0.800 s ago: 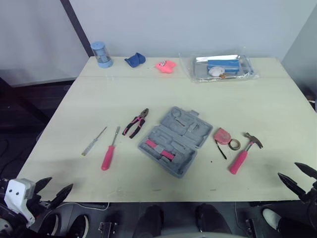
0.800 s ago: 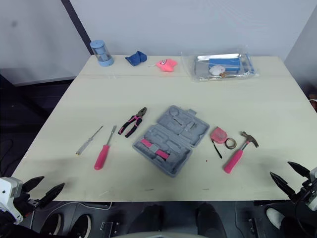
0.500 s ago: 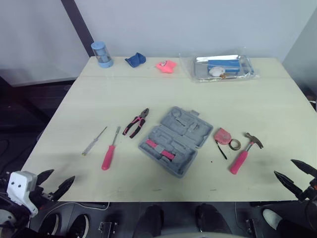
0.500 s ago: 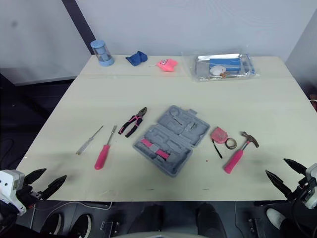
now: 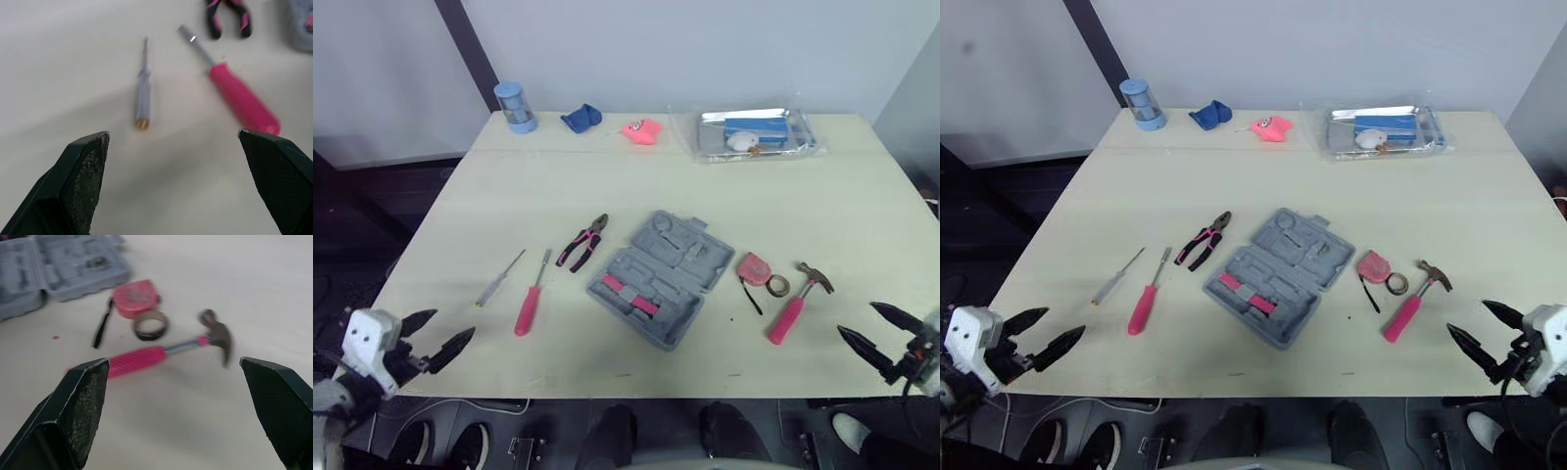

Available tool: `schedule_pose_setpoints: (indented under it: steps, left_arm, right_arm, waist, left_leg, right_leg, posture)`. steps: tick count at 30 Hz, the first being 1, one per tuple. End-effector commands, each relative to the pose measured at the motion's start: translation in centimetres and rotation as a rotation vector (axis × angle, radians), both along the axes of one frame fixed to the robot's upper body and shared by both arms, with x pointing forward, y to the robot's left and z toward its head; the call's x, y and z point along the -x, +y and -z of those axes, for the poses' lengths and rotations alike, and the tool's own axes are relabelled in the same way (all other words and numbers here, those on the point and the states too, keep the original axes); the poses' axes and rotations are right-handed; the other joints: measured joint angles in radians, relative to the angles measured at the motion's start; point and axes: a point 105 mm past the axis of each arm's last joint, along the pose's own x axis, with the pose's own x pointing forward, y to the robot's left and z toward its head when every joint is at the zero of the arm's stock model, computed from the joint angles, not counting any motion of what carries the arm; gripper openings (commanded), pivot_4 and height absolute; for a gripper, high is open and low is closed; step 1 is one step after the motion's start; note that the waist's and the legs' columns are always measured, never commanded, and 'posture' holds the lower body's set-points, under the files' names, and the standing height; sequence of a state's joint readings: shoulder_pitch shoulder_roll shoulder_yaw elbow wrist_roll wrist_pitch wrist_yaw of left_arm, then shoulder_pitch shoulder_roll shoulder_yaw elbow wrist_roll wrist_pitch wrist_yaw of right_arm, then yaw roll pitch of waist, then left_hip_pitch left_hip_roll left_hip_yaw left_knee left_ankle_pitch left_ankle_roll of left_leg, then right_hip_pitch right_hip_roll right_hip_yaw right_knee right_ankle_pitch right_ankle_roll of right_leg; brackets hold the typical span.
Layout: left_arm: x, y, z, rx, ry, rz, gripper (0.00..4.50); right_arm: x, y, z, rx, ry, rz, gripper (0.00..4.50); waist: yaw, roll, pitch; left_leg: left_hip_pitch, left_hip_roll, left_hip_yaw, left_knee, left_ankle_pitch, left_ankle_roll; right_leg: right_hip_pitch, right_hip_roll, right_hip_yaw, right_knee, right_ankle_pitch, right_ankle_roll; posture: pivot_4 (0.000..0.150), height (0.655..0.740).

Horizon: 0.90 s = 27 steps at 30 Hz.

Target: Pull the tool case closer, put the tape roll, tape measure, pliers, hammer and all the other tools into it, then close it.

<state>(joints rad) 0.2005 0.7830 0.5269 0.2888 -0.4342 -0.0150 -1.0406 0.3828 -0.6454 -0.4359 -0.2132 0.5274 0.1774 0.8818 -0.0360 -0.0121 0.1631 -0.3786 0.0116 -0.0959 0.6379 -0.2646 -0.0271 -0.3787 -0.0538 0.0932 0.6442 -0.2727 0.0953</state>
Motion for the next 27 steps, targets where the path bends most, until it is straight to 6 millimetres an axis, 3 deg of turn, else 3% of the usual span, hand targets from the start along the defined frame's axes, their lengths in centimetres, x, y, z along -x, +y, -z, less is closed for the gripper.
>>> schedule_pose_setpoints:
  steps: [1, 6, 7, 8, 11, 13, 14, 17, 19, 27]
  left_arm:
    - [-2.3, -2.3, -2.0, -0.048, -0.023, 0.153, 4.50]
    - [-6.0, -4.9, -3.2, -0.052, -0.016, 0.292, 4.50]
    - [-6.9, -5.5, -3.3, -0.056, -0.014, 0.318, 4.00]
    - [-7.6, -6.1, -3.5, -0.064, -0.013, 0.345, 3.97]
    - [-9.4, -7.7, -3.6, -0.077, -0.009, 0.427, 2.66]
    - [-10.6, -8.7, -3.7, -0.073, -0.001, 0.472, 1.63]
    - [-11.5, -9.5, -3.6, -0.075, 0.004, 0.498, 1.36]
    - [-13.4, -11.0, -3.4, -0.092, 0.023, 0.546, 0.17]
    - [-14.5, -11.7, -3.2, -0.100, 0.043, 0.554, 0.00]
    - [-17.1, -13.9, -2.6, -0.134, 0.093, 0.522, 0.00]
  right_arm:
    - [-0.7, 3.1, -1.5, -0.001, -0.028, -0.078, 4.48]
    - [-1.5, 6.0, -1.3, 0.014, -0.006, -0.147, 4.48]
    - [-1.8, 6.7, -1.3, 0.013, -0.003, -0.163, 4.50]
    - [-2.0, 7.3, -1.2, 0.022, 0.000, -0.178, 4.50]
    - [-2.6, 9.0, -0.7, 0.067, 0.016, -0.227, 3.62]
    - [-2.8, 10.2, -0.2, 0.081, 0.044, -0.250, 2.54]
    - [-3.2, 10.9, 0.2, 0.106, 0.052, -0.260, 2.31]
    - [-4.2, 12.3, 1.2, 0.177, 0.084, -0.266, 1.06]
    - [-4.6, 13.3, 1.7, 0.207, 0.105, -0.285, 0.14]
    - [-6.6, 15.6, 2.8, 0.292, 0.142, -0.267, 0.05]
  waist:
    - [0.000, 0.000, 0.000]
    - [-0.003, 0.000, 0.000]
    - [-0.004, 0.000, 0.000]
    - [-0.004, 0.000, 0.000]
    - [-0.005, 0.000, 0.001]
    - [-0.007, 0.000, 0.001]
    - [-0.005, 0.000, 0.001]
    - [-0.005, 0.000, 0.001]
    - [-0.005, 0.000, 0.001]
    - [-0.005, -0.001, 0.002]
  left_leg:
    - [0.000, 0.000, 0.000, 0.001, 0.000, 0.000]
    - [0.000, -0.001, 0.000, 0.001, 0.000, 0.000]
    - [-0.001, -0.001, -0.001, 0.001, 0.000, 0.000]
    - [-0.001, -0.001, -0.001, 0.001, 0.000, 0.000]
    - [-0.001, -0.001, -0.003, 0.004, 0.000, 0.000]
    - [-0.001, -0.001, -0.003, 0.005, 0.000, 0.000]
    - [-0.001, -0.001, -0.003, 0.005, 0.000, 0.000]
    - [-0.003, -0.002, -0.004, 0.008, 0.000, 0.000]
    - [-0.004, -0.002, -0.006, 0.011, 0.000, 0.000]
    - [-0.010, -0.003, -0.011, 0.015, 0.000, 0.001]
  right_leg:
    - [0.000, 0.000, 0.000, 0.001, 0.000, 0.000]
    - [0.000, 0.000, -0.001, 0.001, 0.000, 0.000]
    - [0.000, 0.000, -0.001, 0.001, 0.000, 0.000]
    - [0.000, 0.000, -0.001, 0.002, 0.000, 0.000]
    - [0.000, 0.001, -0.003, 0.005, 0.000, 0.000]
    - [0.000, 0.001, -0.003, 0.006, 0.000, 0.000]
    - [0.000, 0.001, -0.003, 0.006, 0.000, 0.000]
    - [-0.001, 0.001, -0.004, 0.009, 0.000, 0.000]
    - [-0.001, 0.001, -0.006, 0.010, 0.000, 0.000]
    - [-0.009, 0.001, -0.011, 0.017, -0.001, -0.001]
  posture:
    - [0.150, 0.7400]
    - [0.150, 0.7400]
    - [0.150, 0.7400]
    - [0.150, 0.7400]
    - [0.150, 0.7400]
    - [0.150, 0.7400]
    - [0.150, 0.7400]
    - [0.150, 0.7400]
    - [0.150, 0.7400]
    - [0.150, 0.7400]
